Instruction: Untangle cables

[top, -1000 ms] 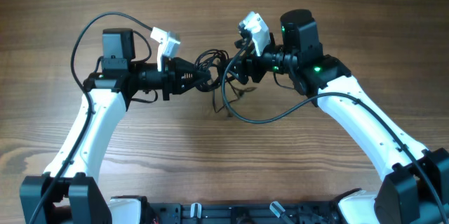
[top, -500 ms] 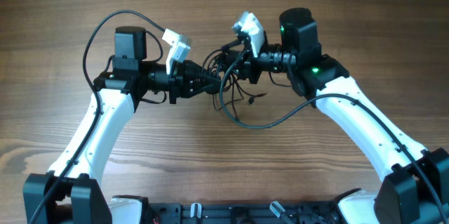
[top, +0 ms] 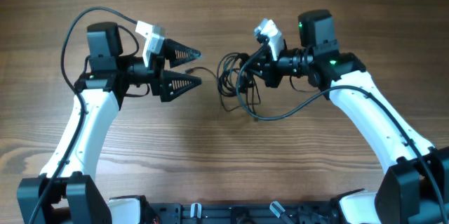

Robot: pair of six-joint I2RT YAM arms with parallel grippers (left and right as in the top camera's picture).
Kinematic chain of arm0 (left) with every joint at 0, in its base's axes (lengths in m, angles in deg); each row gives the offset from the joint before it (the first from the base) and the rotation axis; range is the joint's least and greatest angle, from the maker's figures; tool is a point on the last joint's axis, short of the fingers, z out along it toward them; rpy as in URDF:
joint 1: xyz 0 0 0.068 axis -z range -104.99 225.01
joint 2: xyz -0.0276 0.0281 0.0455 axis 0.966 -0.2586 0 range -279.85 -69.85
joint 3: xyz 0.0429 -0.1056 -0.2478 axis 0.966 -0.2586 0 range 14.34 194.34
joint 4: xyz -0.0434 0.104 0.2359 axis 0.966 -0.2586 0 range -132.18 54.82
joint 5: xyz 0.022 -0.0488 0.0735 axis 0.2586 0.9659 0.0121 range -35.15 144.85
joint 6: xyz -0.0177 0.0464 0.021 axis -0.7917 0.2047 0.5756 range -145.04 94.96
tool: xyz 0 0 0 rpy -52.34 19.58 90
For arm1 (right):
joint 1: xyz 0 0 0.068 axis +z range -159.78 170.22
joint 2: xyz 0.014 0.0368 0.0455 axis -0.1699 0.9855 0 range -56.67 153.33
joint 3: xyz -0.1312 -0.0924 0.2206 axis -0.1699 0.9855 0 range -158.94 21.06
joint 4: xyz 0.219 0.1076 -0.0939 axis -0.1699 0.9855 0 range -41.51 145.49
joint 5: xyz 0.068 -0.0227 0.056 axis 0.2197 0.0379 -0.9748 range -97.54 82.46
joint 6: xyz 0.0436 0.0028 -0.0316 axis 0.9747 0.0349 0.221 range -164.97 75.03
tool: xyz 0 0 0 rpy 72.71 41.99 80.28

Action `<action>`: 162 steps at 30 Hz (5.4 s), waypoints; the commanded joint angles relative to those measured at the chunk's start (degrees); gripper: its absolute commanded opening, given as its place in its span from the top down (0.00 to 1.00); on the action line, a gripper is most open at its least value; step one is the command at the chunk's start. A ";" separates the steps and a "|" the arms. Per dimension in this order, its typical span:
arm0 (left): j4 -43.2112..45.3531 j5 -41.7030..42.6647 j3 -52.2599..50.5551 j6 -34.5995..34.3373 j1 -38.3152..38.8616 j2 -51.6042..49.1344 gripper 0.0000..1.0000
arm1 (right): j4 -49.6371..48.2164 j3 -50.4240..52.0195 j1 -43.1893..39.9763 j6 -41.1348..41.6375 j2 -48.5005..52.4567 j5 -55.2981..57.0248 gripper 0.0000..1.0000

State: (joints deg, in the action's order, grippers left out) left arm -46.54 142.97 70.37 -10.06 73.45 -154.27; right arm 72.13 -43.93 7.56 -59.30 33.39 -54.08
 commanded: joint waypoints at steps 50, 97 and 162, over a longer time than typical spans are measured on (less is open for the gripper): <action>0.96 -74.44 0.44 -41.90 18.75 0.61 0.96 | 0.48 -0.76 0.00 16.85 0.70 -4.59 0.00; -0.44 -59.43 0.44 -123.03 -2.16 0.63 0.96 | -5.01 -0.22 10.67 22.34 0.90 44.37 0.96; -0.90 -43.80 0.44 -118.66 -6.14 0.74 0.96 | -0.61 -0.13 -12.44 33.83 13.03 29.88 0.96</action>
State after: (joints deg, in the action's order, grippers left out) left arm -47.65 101.07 70.41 -129.42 69.84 -154.91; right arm 70.60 -44.91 -1.57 -28.79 45.36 -25.45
